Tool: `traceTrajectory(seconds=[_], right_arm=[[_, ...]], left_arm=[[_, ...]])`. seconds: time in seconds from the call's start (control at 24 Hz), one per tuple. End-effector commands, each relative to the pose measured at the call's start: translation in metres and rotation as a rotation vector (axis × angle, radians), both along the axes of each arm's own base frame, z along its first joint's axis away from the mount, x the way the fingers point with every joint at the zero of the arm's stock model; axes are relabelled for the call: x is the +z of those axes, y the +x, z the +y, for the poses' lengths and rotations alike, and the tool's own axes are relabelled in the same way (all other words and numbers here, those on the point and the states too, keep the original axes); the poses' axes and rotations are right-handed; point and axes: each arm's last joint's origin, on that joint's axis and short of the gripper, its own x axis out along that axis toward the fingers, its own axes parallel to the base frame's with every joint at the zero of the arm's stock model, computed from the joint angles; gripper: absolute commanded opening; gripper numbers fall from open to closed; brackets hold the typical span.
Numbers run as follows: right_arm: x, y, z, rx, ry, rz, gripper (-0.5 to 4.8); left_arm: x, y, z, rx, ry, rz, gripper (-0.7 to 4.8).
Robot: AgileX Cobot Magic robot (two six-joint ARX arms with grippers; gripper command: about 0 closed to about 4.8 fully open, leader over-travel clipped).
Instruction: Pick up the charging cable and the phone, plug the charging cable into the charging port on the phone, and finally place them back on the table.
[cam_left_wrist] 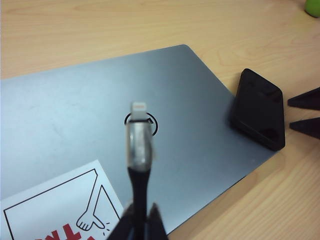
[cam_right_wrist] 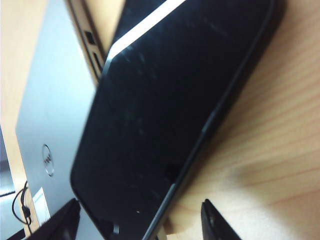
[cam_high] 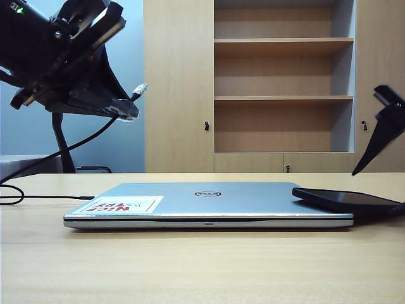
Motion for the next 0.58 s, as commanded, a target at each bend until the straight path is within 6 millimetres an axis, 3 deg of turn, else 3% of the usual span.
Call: traceTrajectory(seconds=[0.04,0.58], right_arm=[[-0.003,0.005,0.001,0.006,0.037,0.003,3.33],[-0.026,0.022,0.003,0.026,0.095,0.017,3.37]], left_arm=[[0.004,0.001,0.000,-0.001,-0.017,-0.020,-0.06],[0.003,0.001,0.000,-0.002,-0.017,-0.020,-0.06]])
